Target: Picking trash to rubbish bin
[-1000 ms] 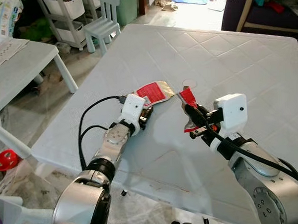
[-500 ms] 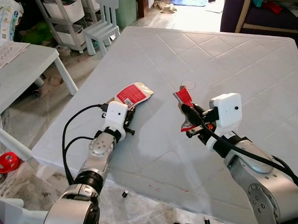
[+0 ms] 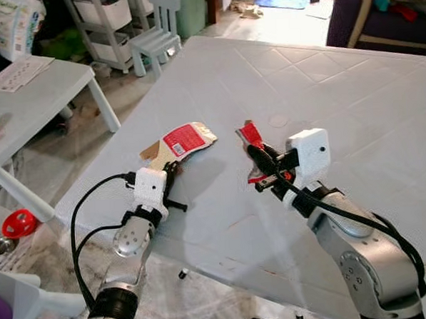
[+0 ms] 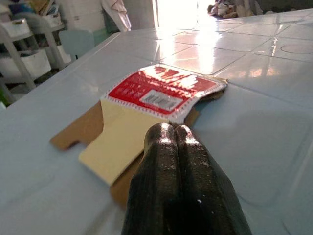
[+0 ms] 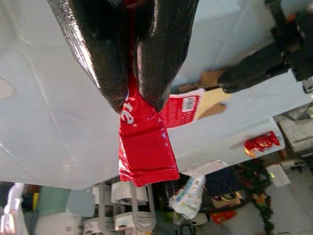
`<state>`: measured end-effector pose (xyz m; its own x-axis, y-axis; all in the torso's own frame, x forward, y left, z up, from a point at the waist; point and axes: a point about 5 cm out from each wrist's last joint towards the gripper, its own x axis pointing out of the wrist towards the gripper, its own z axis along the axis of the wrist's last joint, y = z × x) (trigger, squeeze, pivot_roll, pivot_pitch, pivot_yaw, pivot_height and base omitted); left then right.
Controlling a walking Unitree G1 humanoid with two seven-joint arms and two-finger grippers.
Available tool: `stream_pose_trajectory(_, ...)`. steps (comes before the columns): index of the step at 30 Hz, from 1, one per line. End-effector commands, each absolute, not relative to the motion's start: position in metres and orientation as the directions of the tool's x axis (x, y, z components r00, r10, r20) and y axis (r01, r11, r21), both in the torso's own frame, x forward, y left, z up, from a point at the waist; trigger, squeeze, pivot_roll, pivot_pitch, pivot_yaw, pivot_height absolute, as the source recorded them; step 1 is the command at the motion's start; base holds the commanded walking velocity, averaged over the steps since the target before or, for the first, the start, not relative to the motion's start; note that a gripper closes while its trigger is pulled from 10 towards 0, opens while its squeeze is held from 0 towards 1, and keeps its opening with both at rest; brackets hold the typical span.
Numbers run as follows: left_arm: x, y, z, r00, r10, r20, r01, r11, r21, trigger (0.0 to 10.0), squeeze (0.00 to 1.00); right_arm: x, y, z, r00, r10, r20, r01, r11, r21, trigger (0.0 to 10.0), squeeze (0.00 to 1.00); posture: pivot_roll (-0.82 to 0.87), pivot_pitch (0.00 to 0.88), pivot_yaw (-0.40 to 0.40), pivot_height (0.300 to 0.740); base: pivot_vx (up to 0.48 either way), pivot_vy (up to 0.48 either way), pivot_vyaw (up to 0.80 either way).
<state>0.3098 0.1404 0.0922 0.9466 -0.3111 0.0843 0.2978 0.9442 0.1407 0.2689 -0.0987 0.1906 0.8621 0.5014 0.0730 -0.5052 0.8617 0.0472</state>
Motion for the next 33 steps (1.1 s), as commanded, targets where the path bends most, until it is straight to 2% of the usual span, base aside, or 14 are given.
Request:
stream_pose_trajectory(1, 0.307, 0.136, 0.1, 0.945, -0.31, 0.104, 0.293, 0.944, 0.15, 0.0, 0.0, 0.27, -0.095, 0.191, 0.853, 0.515, 0.081, -0.519, 0.853, 0.043, 0.0, 0.0, -0.11, 0.087, 0.006, 0.74, 0.0, 0.0, 0.0)
stream_pose_trajectory(4, 0.306, 0.136, 0.109, 0.95, -0.286, 0.125, 0.263, 0.949, 0.175, 0.0, 0.0, 0.272, -0.093, 0.19, 0.849, 0.521, 0.089, -0.525, 0.85, 0.041, 0.0, 0.0, -0.1, 0.079, 0.008, 0.74, 0.0, 0.0, 0.0)
stream_pose_trajectory(5, 0.31, 0.139, 0.114, 0.955, -0.268, 0.13, 0.24, 0.951, 0.194, 10.0, 0.0, 0.274, -0.09, 0.191, 0.846, 0.525, 0.097, -0.53, 0.847, 0.038, 0.0, 0.0, -0.1, 0.07, 0.012, 0.74, 0.0, 0.0, 0.0)
stream_pose_trajectory(6, 0.314, 0.141, 0.117, 0.956, -0.262, 0.132, 0.236, 0.954, 0.184, 10.0, 1.0, 0.275, -0.088, 0.191, 0.843, 0.528, 0.103, -0.533, 0.845, 0.037, 0.0, 0.0, -0.09, 0.065, 0.013, 0.74, 0.0, 0.0, 0.0)
stream_pose_trajectory(16, 0.332, 0.142, 0.13, 0.956, -0.284, 0.068, 0.267, 0.945, 0.188, 10.0, 1.0, 0.278, -0.085, 0.191, 0.838, 0.533, 0.118, -0.539, 0.842, 0.026, 0.0, 0.0, -0.1, 0.051, 0.023, 0.74, 0.0, 0.0, 0.0)
stream_pose_trajectory(25, 0.337, 0.114, 0.135, 0.909, -0.416, 0.014, 0.41, 0.902, 0.134, 10.0, 1.0, 0.279, -0.086, 0.191, 0.839, 0.528, 0.127, -0.534, 0.845, 0.016, 0.0, 0.0, -0.11, 0.045, 0.029, 0.74, 0.0, 0.0, 0.0)
stream_pose_trajectory(33, 0.336, 0.102, 0.13, 0.9, -0.431, -0.059, 0.435, 0.895, 0.102, 10.0, 1.0, 0.279, -0.085, 0.192, 0.835, 0.535, 0.13, -0.541, 0.841, 0.013, 0.0, 0.0, -0.1, 0.046, 0.025, 0.74, 0.0, 0.0, 0.0)
